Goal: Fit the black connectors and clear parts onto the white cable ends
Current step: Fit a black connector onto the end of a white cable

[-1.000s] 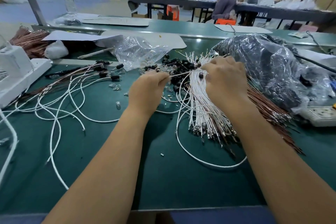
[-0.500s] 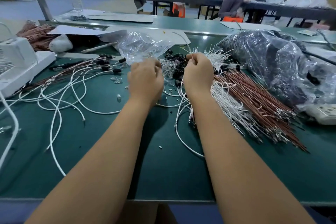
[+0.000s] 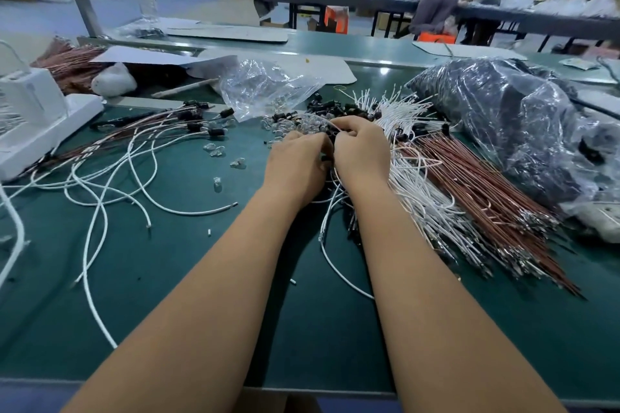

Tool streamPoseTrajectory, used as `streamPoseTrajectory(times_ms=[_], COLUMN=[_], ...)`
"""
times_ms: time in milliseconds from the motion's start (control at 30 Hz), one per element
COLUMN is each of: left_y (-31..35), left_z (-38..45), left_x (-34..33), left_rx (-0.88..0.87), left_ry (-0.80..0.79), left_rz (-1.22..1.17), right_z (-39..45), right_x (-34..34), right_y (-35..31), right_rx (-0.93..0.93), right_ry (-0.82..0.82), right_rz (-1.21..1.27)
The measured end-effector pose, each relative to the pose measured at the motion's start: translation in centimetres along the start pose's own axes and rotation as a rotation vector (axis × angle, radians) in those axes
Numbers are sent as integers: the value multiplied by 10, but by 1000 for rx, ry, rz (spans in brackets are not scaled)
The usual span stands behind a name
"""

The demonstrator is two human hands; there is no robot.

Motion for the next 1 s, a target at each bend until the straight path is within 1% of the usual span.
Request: streamPoseTrajectory(times_ms=[67, 100, 233, 333, 467, 600, 733, 867, 933, 1000], left_y=[2, 0, -28, -43, -55, -58, -60, -60, -54, -45], left_z=[0, 1, 4, 6, 5, 3, -1, -2, -1, 0], left_x=[0, 4, 22, 24, 24, 25, 22, 22, 21, 21], left_rx=[-4, 17, 257, 364, 465, 478, 600, 714, 694, 609], left_ry=[7, 36, 183, 199, 218, 212, 187, 168, 111, 48], left_rz=[-33, -69, -354, -489, -662, -725, -928, -1075, -1053, -954], right_z=[2, 2, -1, -2, -5, 1, 0, -3, -3, -3], right_x=[0, -1, -2, 1, -1, 2, 1, 2, 4, 5], right_y=[1, 2, 3, 2, -9, -16, -19, -18, -16, -13], right_rx=[-35, -55, -91, -60, 29, 113, 196, 277, 275, 261], right_ry=[21, 26, 45, 63, 34, 38, -9, 42, 54, 57], right_rz=[3, 12, 99, 104, 54, -54, -173, -457, -576, -628])
Point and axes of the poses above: each hand's wrist, its own z-axis towards the middle knuckle, its own x-axis out of the back of the hand, y = z × x, the point moved 10 cm from there along z, towards the middle knuckle, and after that the axes turned 13 degrees about y, right-handed, at the moved point
